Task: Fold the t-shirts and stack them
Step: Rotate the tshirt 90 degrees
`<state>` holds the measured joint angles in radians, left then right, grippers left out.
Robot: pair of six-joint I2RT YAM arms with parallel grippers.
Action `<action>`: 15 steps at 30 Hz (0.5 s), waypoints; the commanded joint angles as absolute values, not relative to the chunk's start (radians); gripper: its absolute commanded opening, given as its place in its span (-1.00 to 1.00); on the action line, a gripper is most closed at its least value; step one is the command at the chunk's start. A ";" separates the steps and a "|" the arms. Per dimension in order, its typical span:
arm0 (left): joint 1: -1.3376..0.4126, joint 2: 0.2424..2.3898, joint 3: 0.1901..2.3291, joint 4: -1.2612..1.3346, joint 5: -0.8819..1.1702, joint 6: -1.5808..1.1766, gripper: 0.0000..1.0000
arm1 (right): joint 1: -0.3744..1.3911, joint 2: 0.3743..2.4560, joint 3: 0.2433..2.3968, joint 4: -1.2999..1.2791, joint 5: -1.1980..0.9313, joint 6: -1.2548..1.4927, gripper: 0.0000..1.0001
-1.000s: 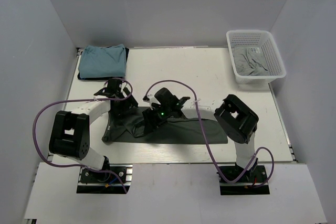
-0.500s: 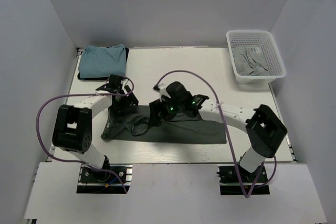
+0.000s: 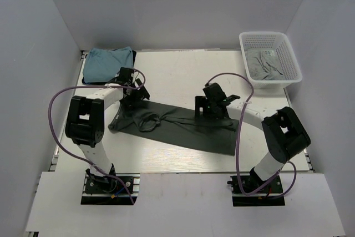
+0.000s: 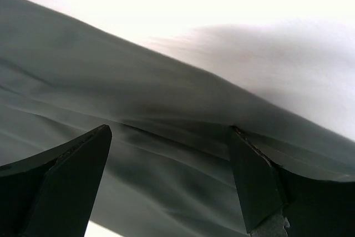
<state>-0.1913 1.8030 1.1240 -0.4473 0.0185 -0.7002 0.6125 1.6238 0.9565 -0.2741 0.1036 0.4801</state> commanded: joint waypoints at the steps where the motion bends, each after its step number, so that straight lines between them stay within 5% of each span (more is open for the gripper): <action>1: -0.204 1.931 1.181 -0.440 0.034 -0.690 1.00 | 0.578 1.576 0.858 -0.285 0.137 0.517 0.81; 9: -0.215 2.255 1.622 -0.491 0.184 -0.609 1.00 | 0.592 1.545 0.651 -0.232 0.051 0.535 0.81; 15: -0.265 2.641 2.358 -0.621 0.262 -0.483 1.00 | 0.853 1.502 0.578 -0.140 -0.239 0.561 0.81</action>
<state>-0.2363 2.4950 2.1593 -0.5358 0.2077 -0.5774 0.7143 1.4487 0.6579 -0.0334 0.0143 0.5129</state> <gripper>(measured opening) 0.996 0.903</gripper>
